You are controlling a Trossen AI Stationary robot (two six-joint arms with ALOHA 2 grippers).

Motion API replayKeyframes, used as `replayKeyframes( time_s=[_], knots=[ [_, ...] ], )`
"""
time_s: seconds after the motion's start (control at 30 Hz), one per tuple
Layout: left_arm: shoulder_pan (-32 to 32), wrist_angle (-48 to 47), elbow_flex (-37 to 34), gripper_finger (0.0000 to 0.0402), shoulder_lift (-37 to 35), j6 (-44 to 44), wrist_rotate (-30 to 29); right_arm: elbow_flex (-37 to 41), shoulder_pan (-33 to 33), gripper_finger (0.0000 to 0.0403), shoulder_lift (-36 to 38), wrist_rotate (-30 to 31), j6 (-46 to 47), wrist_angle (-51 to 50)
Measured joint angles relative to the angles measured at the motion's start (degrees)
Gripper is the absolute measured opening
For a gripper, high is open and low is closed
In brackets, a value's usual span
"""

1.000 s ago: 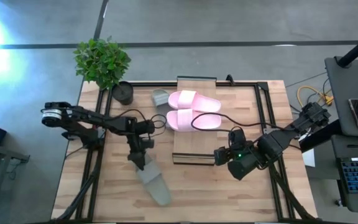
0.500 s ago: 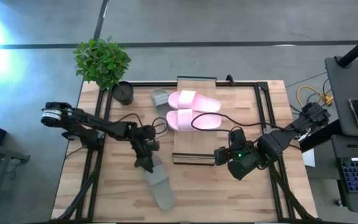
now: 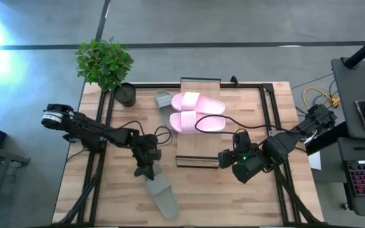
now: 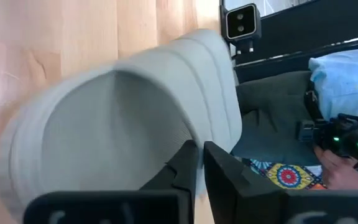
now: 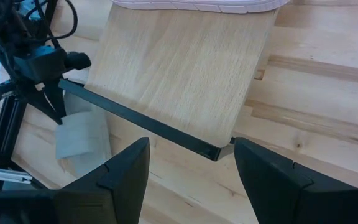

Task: Pick and place slides into the shelf
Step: Put the bottom grey slide under the shelf

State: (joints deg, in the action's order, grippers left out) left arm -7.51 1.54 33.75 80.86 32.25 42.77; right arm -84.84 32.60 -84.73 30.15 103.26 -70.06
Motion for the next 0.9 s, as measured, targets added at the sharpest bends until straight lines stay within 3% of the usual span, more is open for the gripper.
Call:
replayKeyframes(
  time_s=[0.27, 0.43, 0.6, 0.9],
  knots=[
    [-0.83, 0.46, 0.03, 0.0001, -1.63, 0.77, -2.46, 0.00, 0.05, 0.0226, 0.00, -0.04, -0.25, 0.00],
    [-0.80, -2.51, -0.28, 0.0001, -7.36, 1.95, -4.34, 0.00, 0.15, 0.0226, 0.00, -0.04, -0.70, 0.02],
    [-0.72, -14.13, -1.14, 0.0000, -16.36, 5.77, -13.85, 0.00, 0.15, 0.0226, 0.00, -0.04, -1.14, 0.00],
    [-0.72, -19.03, -11.22, 0.0000, -33.69, 28.38, -30.78, 0.00, 0.15, 0.0226, 0.00, -0.03, -1.51, 0.02]
  ],
)
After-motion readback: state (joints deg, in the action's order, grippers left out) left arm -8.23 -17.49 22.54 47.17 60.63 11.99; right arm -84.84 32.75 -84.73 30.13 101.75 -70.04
